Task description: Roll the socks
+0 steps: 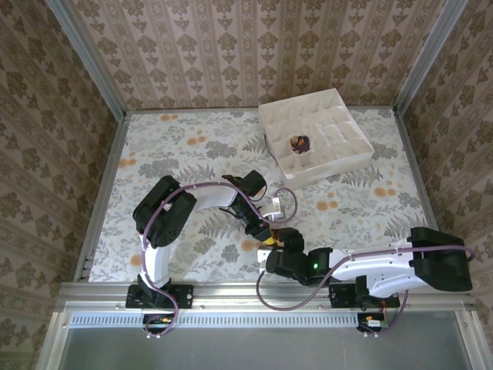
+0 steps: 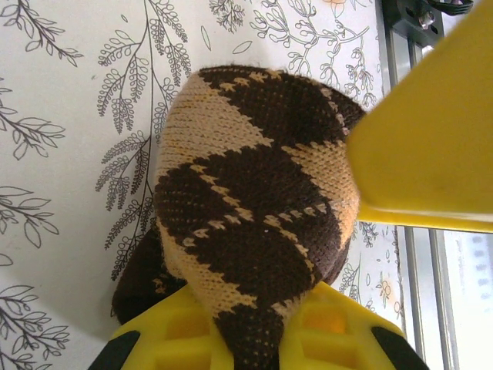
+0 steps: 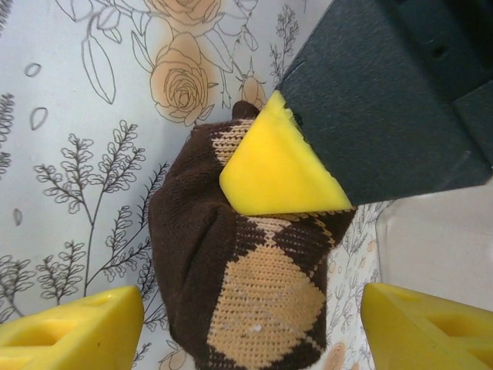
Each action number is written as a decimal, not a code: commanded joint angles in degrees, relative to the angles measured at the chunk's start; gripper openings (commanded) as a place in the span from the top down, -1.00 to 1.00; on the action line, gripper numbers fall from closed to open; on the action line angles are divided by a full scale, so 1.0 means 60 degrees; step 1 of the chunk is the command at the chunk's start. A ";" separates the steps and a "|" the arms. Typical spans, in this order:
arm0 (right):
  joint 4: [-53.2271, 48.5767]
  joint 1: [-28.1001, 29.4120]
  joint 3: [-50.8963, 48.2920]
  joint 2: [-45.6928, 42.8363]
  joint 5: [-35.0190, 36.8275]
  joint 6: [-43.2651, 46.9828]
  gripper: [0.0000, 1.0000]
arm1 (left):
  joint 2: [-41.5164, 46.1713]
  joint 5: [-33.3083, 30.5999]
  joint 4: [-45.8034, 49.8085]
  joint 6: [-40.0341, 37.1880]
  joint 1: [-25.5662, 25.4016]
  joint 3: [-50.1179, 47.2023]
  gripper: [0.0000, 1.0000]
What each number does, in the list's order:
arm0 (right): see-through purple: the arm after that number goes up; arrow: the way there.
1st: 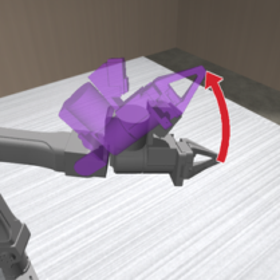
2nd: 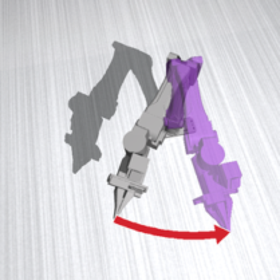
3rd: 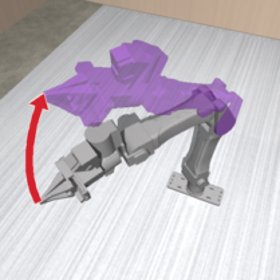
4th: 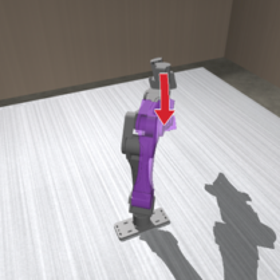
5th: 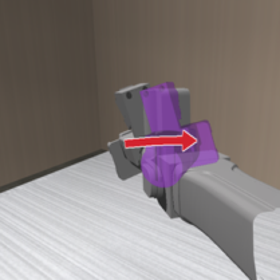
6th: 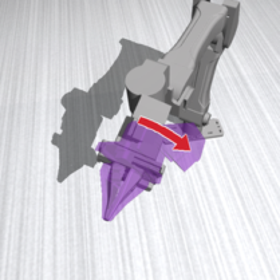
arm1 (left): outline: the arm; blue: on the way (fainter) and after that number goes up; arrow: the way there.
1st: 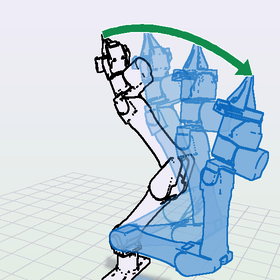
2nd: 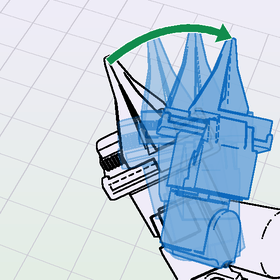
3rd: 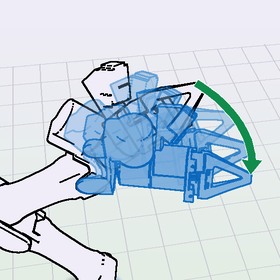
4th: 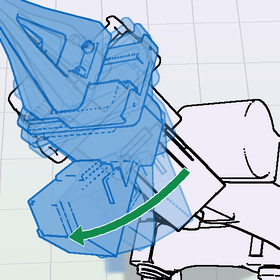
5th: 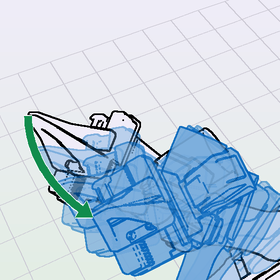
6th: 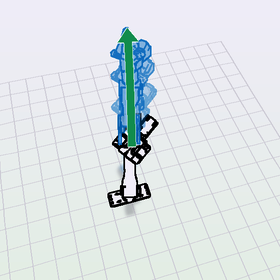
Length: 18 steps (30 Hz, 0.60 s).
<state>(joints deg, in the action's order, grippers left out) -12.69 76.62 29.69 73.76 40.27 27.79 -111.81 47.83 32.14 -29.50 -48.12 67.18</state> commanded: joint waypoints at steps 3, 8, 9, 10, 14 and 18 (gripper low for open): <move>0.0528 -0.0424 0.0427 0.0521 0.0247 0.0481 -0.53 | -0.0447 -0.0260 0.0777 0.0046 -0.0012 0.0002 1.00; 0.0847 -0.0736 0.0457 0.0885 -0.0174 0.0583 -0.55 | -0.0443 -0.0283 0.0812 0.0026 -0.0008 0.0054 1.00; 0.0909 -0.0761 0.0456 0.0932 -0.0216 0.0624 -0.55 | -0.0439 -0.0287 0.0819 0.0025 -0.0013 0.0064 1.00; 0.0969 -0.0789 0.0456 0.0935 -0.0276 0.0650 -0.56 | -0.0443 -0.0280 0.0819 0.0029 -0.0021 0.0067 1.00; 0.1088 -0.0876 0.0457 0.1292 -0.0604 0.0684 -0.56 | -0.0452 -0.0253 0.0854 0.0048 -0.0016 0.0083 1.00; 0.1111 -0.1025 0.0456 0.1485 -0.0948 0.0682 -0.57 | -0.0477 -0.0224 0.0869 0.0023 -0.0019 0.0108 1.00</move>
<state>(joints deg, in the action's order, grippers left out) -7.03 71.26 31.55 81.49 37.17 31.55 -112.40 48.01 33.28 -29.50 -48.10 67.96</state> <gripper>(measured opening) 0.783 0.109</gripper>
